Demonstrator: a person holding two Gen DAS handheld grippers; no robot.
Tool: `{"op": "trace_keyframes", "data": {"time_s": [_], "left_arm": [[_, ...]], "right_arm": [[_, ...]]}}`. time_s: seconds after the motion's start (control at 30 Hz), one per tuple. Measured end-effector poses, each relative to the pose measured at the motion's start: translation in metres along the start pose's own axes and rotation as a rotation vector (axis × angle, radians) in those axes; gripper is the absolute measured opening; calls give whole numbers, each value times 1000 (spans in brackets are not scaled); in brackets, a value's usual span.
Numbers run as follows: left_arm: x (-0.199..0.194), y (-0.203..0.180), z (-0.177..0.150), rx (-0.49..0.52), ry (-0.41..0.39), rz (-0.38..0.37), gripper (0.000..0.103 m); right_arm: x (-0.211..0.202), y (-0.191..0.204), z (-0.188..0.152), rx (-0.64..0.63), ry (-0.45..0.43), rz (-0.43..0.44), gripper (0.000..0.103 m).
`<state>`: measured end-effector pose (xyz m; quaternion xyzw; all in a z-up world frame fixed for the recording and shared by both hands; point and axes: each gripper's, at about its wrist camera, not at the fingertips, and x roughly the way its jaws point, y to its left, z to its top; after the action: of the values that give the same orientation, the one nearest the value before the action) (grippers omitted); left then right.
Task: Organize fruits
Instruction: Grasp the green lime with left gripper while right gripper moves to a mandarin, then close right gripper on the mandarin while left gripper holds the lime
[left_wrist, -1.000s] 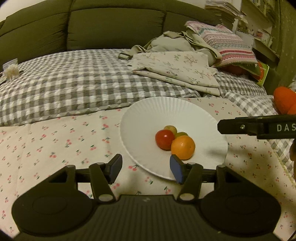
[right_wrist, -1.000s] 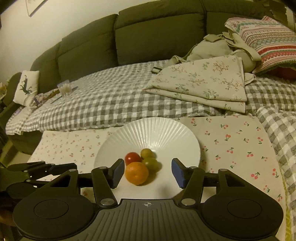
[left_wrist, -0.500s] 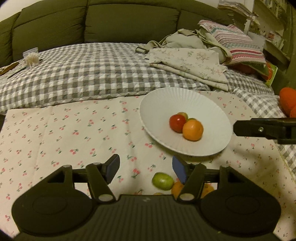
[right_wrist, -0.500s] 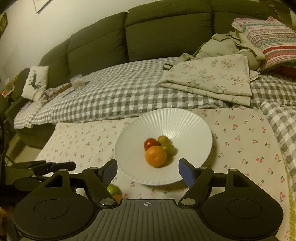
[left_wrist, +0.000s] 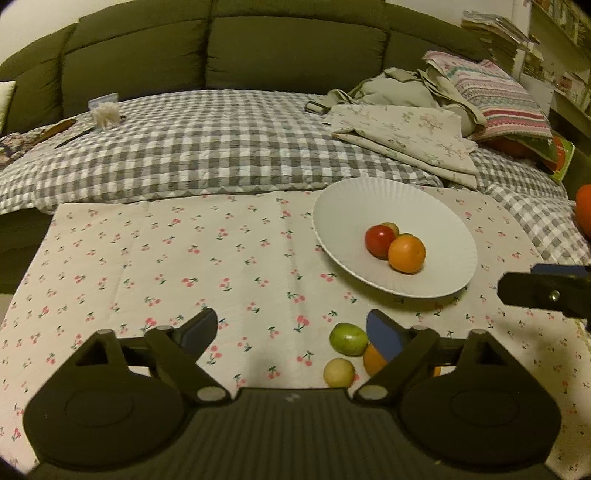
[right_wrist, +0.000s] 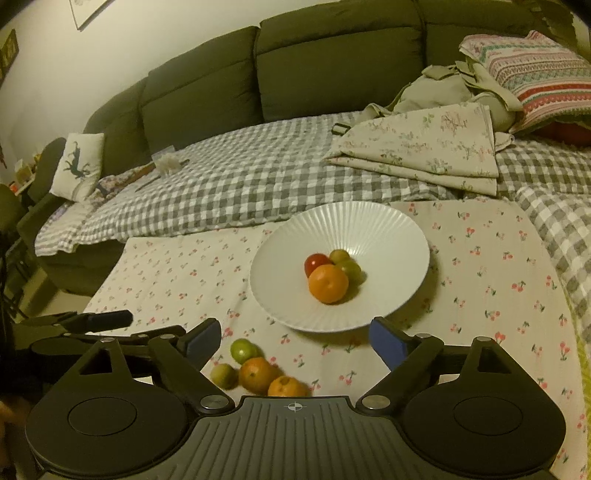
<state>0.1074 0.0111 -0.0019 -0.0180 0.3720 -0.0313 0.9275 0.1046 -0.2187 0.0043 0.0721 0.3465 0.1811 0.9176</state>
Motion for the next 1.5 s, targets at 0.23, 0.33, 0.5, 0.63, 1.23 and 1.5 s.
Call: {"op": "trace_keyframes", "data": {"time_s": [0.23,0.33,0.5,0.63,1.23,1.5], "left_arm": [[-3,9,-12,-40,12,9,97],[-4,10,-17,-54,25,8,97],[-1,7,-31,-63,81,-2,97],[3,-2,-45,-33,130,-18,97],[21,-15,-60,36,164,-44,51],[20,-20,-61,45,165,-97,25]], "right_arm": [[0,4,-4,-8,11,10,95],[2,3,-5,-10,21,11,95],[8,1,-8,2,55,13,95],[13,4,-12,-17,79,11,95],[51,-1,-34,-10,183,-27,93],[65,4,-43,-48,207,-25,81]]}}
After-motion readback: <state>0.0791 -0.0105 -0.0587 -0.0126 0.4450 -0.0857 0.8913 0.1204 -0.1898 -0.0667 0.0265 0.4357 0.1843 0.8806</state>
